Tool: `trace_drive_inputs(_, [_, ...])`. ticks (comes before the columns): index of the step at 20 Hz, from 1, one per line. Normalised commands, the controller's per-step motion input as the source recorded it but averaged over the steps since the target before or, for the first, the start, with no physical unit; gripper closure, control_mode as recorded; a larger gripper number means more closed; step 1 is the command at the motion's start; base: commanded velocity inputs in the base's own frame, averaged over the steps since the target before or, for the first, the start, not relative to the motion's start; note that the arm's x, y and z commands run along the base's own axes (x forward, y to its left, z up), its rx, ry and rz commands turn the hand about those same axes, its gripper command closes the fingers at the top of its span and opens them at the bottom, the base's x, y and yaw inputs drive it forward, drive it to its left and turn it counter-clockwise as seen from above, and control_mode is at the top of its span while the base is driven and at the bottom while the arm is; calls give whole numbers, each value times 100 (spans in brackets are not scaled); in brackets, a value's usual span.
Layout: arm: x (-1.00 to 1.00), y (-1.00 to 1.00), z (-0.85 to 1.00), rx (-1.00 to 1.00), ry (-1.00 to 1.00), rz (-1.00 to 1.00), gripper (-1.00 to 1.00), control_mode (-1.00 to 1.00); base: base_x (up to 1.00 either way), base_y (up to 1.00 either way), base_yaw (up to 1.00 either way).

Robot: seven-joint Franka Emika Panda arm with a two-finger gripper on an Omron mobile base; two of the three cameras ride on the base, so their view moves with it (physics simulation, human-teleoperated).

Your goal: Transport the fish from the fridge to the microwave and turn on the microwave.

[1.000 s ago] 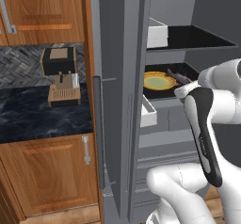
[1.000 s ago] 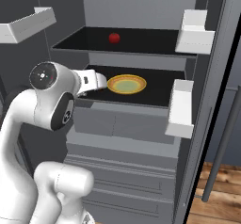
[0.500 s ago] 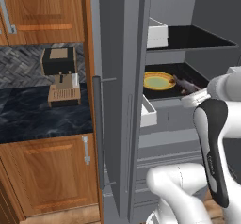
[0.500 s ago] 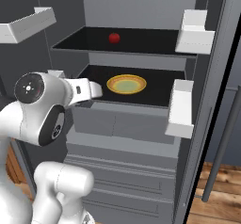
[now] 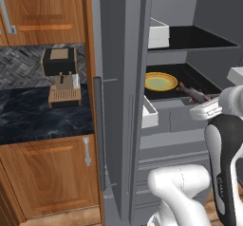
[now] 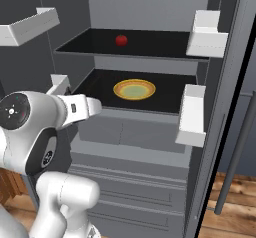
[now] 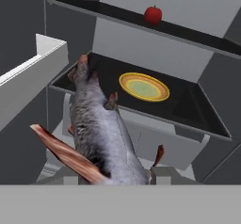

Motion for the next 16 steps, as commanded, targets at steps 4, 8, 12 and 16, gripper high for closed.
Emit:
trace_drive_inputs(4, [-16,1,0,0,0,0,100,-100,0,0,0])
trace_drive_inputs(8, [-2,0,0,0,0,0,100,-100,0,0,0])
trace_drive_inputs(12, [0,0,0,0,0,0,100,-100,0,0,0])
trace_drive_inputs(16, [0,0,0,0,0,0,100,-100,0,0,0])
